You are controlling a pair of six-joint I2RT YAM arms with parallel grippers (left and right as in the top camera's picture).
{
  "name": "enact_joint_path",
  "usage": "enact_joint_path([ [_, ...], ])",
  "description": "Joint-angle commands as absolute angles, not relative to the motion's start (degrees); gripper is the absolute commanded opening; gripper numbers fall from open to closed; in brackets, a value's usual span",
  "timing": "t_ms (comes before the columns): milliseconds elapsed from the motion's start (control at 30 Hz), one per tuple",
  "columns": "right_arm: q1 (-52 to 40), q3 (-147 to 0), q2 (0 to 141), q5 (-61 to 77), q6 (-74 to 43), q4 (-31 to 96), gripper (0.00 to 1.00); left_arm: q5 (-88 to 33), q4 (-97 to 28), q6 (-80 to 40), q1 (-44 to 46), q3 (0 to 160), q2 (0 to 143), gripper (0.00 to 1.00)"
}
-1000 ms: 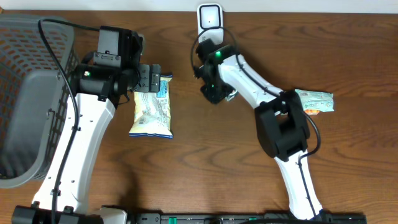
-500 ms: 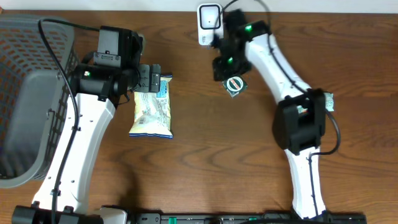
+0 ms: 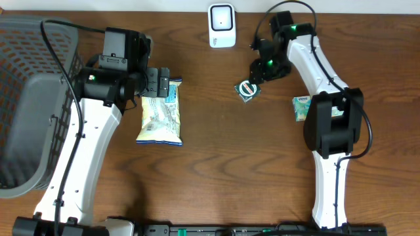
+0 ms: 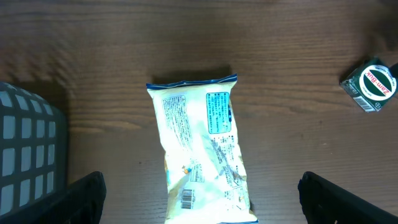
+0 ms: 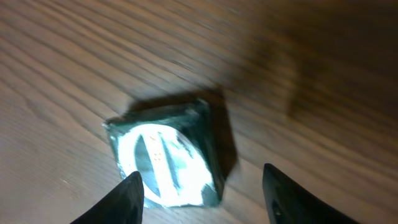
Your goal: Scan the item barcode
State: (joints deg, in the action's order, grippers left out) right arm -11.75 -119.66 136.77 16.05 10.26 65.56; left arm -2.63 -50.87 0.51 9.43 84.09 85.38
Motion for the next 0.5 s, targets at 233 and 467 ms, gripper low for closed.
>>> enact_joint_path([
  [233, -18.3, -119.1, 136.1, 4.6, 14.4, 62.0, 0.71, -2.3, -51.0, 1.5, 9.2, 84.6, 85.4, 0.98],
  [467, -20.6, -119.1, 136.1, -1.4, 16.6, 60.6, 0.99, -2.3, -51.0, 1.5, 9.2, 84.6, 85.4, 0.98],
])
